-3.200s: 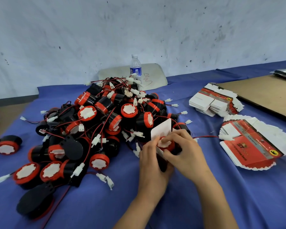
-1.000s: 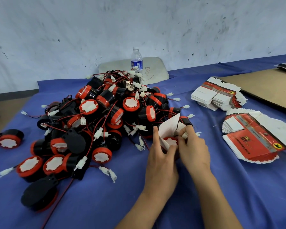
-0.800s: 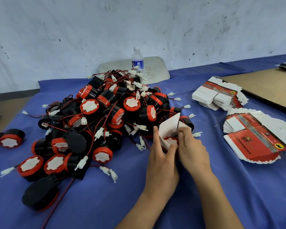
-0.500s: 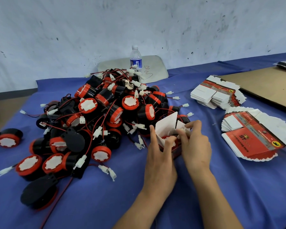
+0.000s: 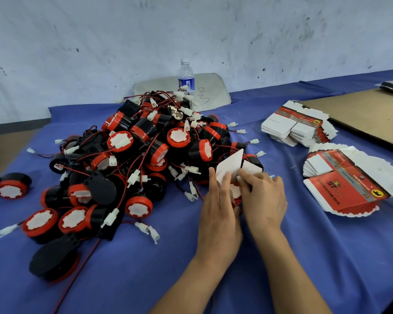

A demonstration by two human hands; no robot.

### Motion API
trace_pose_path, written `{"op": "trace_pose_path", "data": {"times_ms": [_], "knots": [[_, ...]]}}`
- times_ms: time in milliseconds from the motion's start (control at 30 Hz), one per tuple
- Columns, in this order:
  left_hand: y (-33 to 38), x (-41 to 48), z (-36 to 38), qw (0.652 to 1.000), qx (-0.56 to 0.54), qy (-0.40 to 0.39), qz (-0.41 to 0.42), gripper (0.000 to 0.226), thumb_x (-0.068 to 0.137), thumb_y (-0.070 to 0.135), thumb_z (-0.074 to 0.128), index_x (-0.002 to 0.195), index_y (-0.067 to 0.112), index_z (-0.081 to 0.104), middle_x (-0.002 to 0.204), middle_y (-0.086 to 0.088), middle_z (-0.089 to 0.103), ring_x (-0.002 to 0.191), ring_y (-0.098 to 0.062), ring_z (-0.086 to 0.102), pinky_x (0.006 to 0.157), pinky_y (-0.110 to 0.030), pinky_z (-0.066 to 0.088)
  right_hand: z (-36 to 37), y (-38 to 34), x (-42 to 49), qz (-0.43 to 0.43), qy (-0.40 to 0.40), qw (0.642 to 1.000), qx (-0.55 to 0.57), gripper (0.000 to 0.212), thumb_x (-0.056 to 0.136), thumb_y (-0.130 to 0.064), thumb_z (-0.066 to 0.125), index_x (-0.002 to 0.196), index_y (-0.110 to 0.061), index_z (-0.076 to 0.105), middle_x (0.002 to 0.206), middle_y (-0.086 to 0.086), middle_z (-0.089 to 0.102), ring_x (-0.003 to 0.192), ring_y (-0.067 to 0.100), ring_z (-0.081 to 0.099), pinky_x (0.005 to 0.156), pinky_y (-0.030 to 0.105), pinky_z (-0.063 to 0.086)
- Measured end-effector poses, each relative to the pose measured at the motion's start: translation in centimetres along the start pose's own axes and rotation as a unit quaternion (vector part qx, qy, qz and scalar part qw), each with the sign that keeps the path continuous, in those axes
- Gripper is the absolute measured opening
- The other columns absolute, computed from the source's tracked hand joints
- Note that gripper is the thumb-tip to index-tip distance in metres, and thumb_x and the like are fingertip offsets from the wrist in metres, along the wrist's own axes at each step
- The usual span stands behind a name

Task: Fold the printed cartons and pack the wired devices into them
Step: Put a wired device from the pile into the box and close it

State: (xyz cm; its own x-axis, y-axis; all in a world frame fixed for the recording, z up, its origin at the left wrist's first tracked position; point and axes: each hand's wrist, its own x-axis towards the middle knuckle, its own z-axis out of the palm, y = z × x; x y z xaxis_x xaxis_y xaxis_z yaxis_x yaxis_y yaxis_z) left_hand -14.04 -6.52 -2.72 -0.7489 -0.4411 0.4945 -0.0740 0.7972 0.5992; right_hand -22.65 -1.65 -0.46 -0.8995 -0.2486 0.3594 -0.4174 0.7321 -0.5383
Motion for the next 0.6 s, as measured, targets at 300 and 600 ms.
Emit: {"op": "trace_pose_path", "data": {"times_ms": [300,600], "knots": [[0.0,0.0,0.0,1.000,0.015,-0.015,0.003,0.072,0.099,0.006,0.042,0.145,0.019,-0.013,0.157,-0.007,-0.017,0.146,-0.029,0.019,0.112,-0.033,0.028,-0.1,0.2,-0.2,-0.018,-0.076,0.997,0.029,0.024,0.093,-0.039,0.051,0.089,-0.036,0.075,0.159,-0.020,-0.010,0.146,0.016,-0.018,0.115,0.045,0.010],[-0.2,0.0,0.1,0.994,0.075,-0.071,-0.029,0.066,0.098,0.004,0.038,0.154,0.014,0.005,0.147,-0.011,-0.033,0.143,-0.035,0.022,0.110,-0.036,0.030,1.1,1.6,1.0,0.013,-0.103,0.972,0.213,0.023,0.094,-0.020,0.053,0.091,-0.020,0.076,0.148,-0.035,0.027,0.087,0.002,0.055,0.061,0.017,0.038]]}}
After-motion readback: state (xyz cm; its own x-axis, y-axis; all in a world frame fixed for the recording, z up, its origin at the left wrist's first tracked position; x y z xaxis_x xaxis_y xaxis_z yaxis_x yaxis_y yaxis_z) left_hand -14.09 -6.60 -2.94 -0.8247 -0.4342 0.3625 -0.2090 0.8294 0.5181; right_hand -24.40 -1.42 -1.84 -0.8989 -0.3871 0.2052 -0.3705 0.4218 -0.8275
